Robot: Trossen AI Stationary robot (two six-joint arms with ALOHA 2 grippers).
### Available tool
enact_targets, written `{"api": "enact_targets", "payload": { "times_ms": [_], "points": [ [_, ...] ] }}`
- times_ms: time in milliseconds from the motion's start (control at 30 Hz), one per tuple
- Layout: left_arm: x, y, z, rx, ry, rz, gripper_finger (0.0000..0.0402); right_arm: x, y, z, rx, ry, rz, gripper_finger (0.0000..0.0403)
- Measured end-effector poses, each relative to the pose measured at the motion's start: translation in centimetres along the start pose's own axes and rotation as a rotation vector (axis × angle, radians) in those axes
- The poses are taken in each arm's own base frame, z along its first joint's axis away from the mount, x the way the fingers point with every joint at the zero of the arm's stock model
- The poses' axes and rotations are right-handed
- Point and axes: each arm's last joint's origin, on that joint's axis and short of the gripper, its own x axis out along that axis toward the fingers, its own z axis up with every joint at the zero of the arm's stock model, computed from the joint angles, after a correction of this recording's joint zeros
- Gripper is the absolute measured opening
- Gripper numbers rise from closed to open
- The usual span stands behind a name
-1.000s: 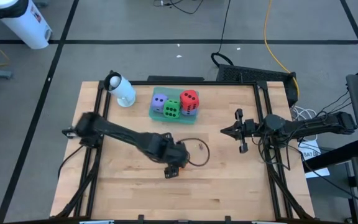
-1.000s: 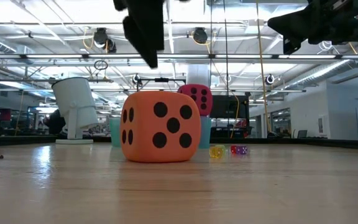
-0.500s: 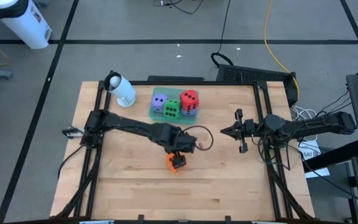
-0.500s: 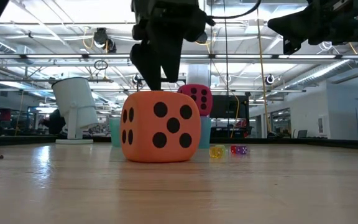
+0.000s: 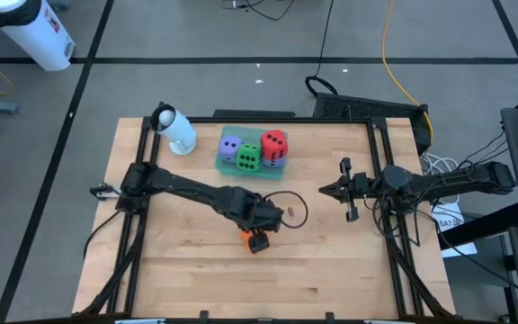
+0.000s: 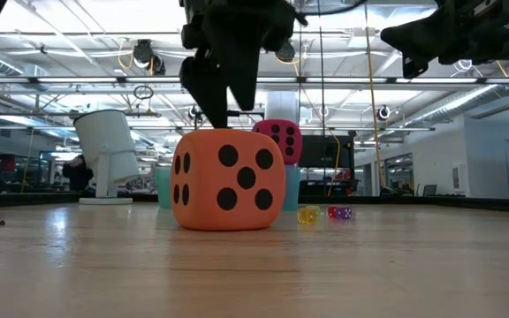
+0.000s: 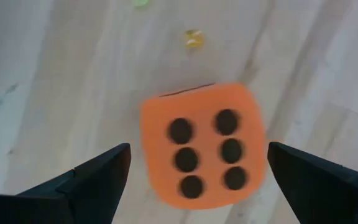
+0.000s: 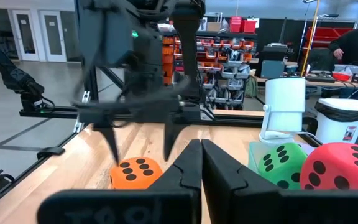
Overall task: Pick & Place Dice
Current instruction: Put the big orange dice into the green bin
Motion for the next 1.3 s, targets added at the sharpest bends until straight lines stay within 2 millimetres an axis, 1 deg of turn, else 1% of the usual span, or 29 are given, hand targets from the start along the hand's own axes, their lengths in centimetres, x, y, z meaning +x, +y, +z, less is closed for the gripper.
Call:
{"api": "enact_targets", "payload": {
  "times_ms": [133, 200, 367, 600, 767, 867, 1000, 1300],
  "points": [
    [0.0, -0.9, -0.1, 0.010, -0.029, -0.021, 0.0399, 0.0, 0.0, 0.0, 0.002, 0.000, 0.000, 0.0000],
    [0.4, -1.1, -0.2, 0.014, -0.028, -0.020, 0.0399, 0.0, 0.0, 0.0, 0.003, 0.000, 0.000, 0.0000],
    [1.4, -0.7, -0.3, 0.004, -0.008, 0.066, 0.0400, 0.0, 0.0, 0.0, 0.003, 0.000, 0.000, 0.0000],
    [2.7, -0.7, -0.3, 0.002, 0.030, 0.089, 0.0400, 0.0, 0.0, 0.0, 0.003, 0.000, 0.001, 0.0000],
    [3.1, -0.2, 0.0, -0.014, 0.040, 0.087, 0.0400, 0.0, 0.0, 0.0, 0.010, 0.002, 0.000, 0.0000],
    [3.6, 0.3, -0.2, -0.023, 0.072, 0.071, 0.0400, 0.0, 0.0, 0.0, 0.011, 0.002, 0.001, 0.0000],
    [4.7, 0.3, -0.4, -0.015, 0.069, 0.016, 0.0400, 0.0, 0.0, 0.0, 0.010, 0.003, 0.001, 0.0000],
    [4.6, 0.2, -0.3, -0.014, 0.077, -0.037, 0.0400, 0.0, 0.0, 0.0, 0.018, 0.006, 0.003, 0.0000]
  ]
}}
